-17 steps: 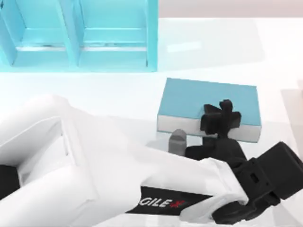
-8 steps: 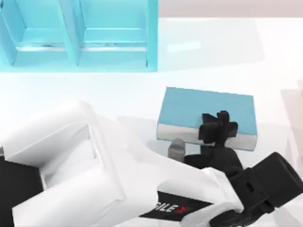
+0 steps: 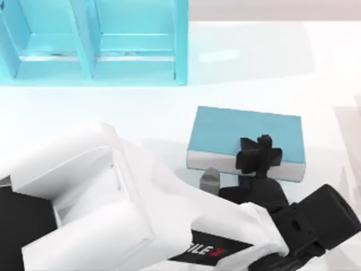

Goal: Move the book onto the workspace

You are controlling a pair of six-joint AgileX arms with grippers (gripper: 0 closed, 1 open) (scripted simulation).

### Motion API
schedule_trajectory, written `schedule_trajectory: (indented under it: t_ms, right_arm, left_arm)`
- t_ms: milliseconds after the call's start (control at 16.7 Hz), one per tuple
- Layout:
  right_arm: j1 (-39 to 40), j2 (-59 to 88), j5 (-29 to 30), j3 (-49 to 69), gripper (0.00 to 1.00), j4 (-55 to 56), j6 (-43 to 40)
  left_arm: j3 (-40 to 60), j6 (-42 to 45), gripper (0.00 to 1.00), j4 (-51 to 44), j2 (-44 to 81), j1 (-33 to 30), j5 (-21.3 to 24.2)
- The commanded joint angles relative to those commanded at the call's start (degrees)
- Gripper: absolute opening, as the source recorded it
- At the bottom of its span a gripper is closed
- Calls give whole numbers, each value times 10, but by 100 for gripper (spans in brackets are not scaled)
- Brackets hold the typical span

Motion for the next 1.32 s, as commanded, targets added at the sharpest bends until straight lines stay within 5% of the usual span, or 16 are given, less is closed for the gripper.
schedule_trajectory:
  t_ms: [600, 1320]
  right_arm:
    - [0, 0, 0, 0, 100, 0, 0]
    - [0, 0, 0, 0, 100, 0, 0]
  left_arm:
    - [0, 0, 98, 0, 0, 0, 0]
    - [2, -17, 100, -20, 3, -6, -2]
